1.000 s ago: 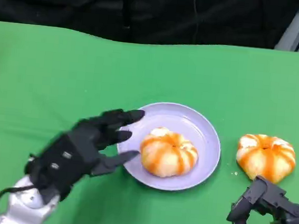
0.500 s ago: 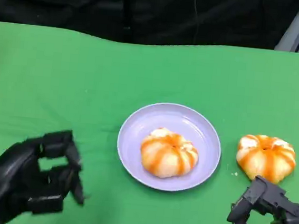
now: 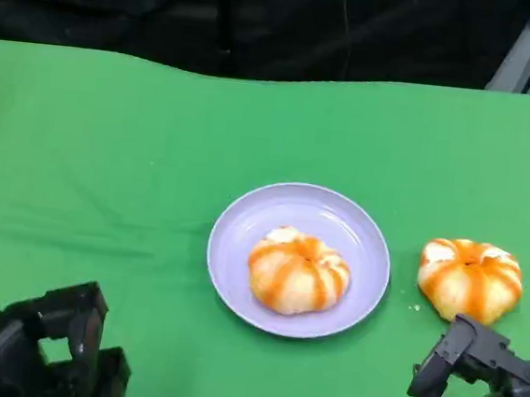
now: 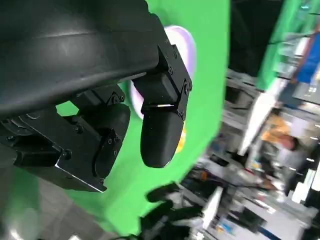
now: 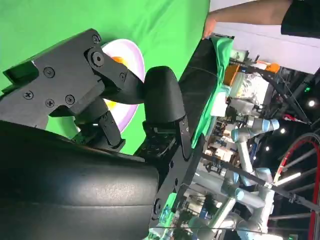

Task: Grasp the bread from the table and place it into the plate.

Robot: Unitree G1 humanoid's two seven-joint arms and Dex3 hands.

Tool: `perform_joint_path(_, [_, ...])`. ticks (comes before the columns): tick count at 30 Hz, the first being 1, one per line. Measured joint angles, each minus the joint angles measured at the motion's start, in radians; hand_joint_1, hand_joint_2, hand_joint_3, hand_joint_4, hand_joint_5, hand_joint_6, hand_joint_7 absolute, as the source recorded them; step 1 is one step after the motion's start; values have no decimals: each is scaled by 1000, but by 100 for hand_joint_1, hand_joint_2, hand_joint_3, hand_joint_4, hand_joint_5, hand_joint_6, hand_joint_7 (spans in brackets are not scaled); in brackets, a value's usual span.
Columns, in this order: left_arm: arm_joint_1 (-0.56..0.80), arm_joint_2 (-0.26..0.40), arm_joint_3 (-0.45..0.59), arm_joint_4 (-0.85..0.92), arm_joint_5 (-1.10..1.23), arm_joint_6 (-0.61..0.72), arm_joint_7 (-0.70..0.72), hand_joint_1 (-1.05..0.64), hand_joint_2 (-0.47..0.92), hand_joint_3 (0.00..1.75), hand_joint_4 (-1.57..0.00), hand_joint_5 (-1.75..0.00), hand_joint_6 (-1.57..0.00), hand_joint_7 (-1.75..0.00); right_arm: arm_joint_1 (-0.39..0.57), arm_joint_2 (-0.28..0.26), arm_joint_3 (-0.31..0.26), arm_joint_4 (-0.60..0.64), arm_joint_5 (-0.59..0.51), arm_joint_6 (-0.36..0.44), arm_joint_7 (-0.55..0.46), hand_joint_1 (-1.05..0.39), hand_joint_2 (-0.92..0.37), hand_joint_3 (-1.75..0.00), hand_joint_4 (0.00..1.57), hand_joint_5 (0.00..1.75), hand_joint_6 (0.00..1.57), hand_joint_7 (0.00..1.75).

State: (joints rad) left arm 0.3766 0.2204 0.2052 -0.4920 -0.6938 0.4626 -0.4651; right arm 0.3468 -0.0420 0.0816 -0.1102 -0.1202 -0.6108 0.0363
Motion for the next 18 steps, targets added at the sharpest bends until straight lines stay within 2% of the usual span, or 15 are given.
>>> perform_joint_path(18, [-20,-5,4,21,-11,-28,-3,20,59,170,-110,-175,-96,-175,-4,1,1,12,1,-6,0,-12,-54,-116,84,175,75,156])
